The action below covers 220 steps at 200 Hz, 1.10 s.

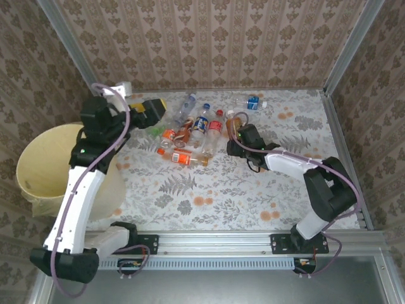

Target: Put the plastic bottles in the bin

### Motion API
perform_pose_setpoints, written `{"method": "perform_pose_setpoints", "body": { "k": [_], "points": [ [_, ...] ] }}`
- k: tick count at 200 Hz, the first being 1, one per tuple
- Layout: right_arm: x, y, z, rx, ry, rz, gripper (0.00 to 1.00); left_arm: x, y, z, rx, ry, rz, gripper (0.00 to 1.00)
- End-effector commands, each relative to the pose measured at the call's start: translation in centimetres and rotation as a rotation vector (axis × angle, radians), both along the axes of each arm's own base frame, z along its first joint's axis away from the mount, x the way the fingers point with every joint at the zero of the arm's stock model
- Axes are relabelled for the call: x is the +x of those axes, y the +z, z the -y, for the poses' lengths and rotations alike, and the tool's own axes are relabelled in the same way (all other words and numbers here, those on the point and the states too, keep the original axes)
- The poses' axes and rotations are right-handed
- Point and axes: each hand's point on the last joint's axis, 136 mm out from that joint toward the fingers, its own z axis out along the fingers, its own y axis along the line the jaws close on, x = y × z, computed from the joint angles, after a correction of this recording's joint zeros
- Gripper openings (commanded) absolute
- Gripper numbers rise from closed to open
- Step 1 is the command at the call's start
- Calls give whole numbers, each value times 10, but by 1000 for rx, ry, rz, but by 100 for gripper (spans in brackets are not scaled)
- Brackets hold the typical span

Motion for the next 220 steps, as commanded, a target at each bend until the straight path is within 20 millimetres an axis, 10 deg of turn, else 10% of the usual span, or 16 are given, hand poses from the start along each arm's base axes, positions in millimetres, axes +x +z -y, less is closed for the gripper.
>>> {"method": "perform_pose_setpoints", "body": {
  "k": [1, 72, 124, 220],
  "points": [
    [2, 36, -8, 68, 45, 113, 47, 11, 17, 14, -24, 39, 67, 100],
    [-19, 92, -13, 175, 114, 239, 42, 36, -56, 120, 70, -150, -85, 100],
    [-21, 110, -34, 282, 191, 254, 41, 42, -104, 162, 16, -230, -207, 100],
    [-30, 151, -80, 503, 384, 368, 41, 27, -100, 201, -62, -379, -195, 100]
  ]
}}
